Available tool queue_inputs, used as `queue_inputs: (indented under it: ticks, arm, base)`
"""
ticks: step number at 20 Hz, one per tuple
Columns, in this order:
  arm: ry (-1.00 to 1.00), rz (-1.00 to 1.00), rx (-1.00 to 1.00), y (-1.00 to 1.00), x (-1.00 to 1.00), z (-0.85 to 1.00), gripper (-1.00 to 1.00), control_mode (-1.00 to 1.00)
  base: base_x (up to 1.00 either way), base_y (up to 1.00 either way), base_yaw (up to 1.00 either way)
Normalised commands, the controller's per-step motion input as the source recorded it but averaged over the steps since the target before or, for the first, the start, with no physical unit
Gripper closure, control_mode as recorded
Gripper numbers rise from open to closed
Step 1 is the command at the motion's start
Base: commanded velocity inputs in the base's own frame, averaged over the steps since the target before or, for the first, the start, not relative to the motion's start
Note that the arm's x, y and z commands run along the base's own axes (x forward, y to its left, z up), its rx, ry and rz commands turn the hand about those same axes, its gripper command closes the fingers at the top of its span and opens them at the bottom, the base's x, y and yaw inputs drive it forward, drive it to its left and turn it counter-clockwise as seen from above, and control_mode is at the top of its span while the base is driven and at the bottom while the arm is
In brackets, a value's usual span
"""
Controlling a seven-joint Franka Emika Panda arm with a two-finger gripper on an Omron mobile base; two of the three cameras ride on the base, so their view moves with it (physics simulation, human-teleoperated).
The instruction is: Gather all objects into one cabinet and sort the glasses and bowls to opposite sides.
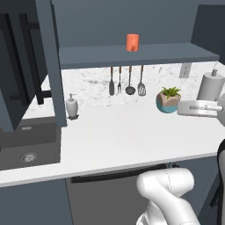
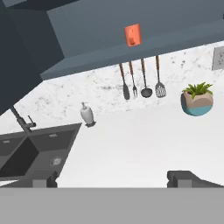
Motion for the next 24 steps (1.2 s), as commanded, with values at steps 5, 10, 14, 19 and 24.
queue_inputs:
  ticks: [5,10,14,19,24]
  arm:
    - [-0.09,0.03,0.0,0.0,0.14,0.76,-1.0,-1.0]
    - [0.0,0.0,-0.02,0.0,0.54,0.87,-1.0,-1.0]
    - [0.03,0.01,-0.01,0.0,0.45,0.38,-1.0,-1.0]
    - [-0.02,0.01,0.01,-0.06,0.0,-0.01,-1.0,-1.0]
    - [-0.08,0.0,0.01,-0.03,0.12,0.14,-1.0,-1.0]
  base:
    - [0.0,0.0,0.0]
    - [0.0,0.0,0.0]
    - [0.0,0.0,0.0]
    - [0.0,0.0,0.0]
    - [0.0,0.0,0.0]
